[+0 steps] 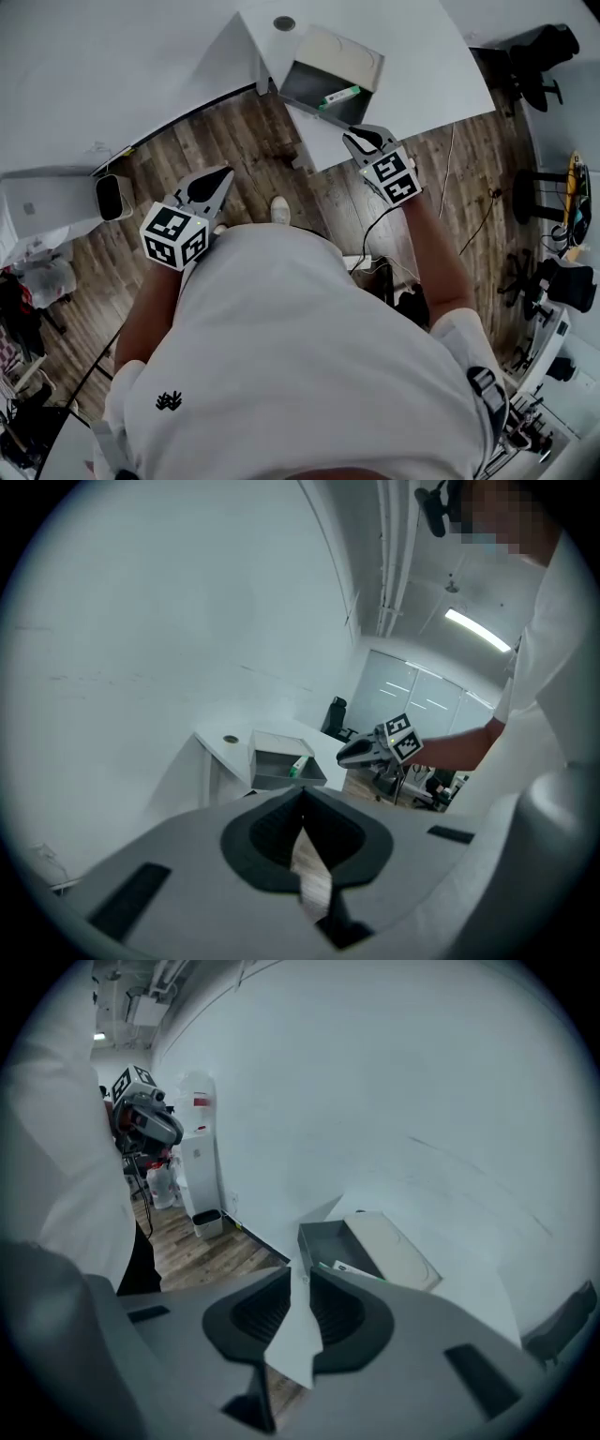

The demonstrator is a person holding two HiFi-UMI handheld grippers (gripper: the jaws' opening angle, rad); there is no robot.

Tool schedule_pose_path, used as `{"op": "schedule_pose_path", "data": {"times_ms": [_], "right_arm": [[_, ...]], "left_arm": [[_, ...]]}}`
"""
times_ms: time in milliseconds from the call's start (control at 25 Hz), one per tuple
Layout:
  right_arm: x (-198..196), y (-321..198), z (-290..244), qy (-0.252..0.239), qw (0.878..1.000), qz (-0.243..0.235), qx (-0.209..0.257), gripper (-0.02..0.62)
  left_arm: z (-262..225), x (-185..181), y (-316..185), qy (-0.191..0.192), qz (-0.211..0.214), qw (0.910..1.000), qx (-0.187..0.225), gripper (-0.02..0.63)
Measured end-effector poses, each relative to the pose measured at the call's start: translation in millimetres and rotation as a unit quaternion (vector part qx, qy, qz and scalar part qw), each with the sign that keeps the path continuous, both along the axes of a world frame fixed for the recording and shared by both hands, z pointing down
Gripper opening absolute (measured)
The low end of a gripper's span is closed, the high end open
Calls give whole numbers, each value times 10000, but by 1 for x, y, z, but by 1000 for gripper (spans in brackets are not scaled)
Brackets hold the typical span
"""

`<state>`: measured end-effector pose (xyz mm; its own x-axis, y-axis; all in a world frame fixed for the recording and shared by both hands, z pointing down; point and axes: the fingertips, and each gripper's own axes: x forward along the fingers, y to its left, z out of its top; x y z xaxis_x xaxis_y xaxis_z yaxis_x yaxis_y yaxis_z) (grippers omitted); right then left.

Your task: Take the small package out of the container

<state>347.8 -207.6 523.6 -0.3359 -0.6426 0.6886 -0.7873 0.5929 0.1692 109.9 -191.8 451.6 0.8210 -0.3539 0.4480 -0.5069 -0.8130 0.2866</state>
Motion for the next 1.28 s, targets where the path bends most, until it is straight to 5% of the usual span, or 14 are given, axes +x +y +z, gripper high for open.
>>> {"op": "schedule_pose_path", "data": {"times_ms": [480, 840, 1280], "right_arm": [[29, -68, 42, 883, 9853, -1444, -219, 98], [28, -92, 71, 1719, 9498, -2589, -362, 158], [37, -108, 100, 2128, 9169, -3253, -903, 202]], "left_arm": [[-4, -15, -15, -97, -1181, 9929, 108, 7], [0, -38, -5, -202, -1766, 9841, 8, 6], [1, -40, -7, -375, -1963, 9798, -55, 6]]}}
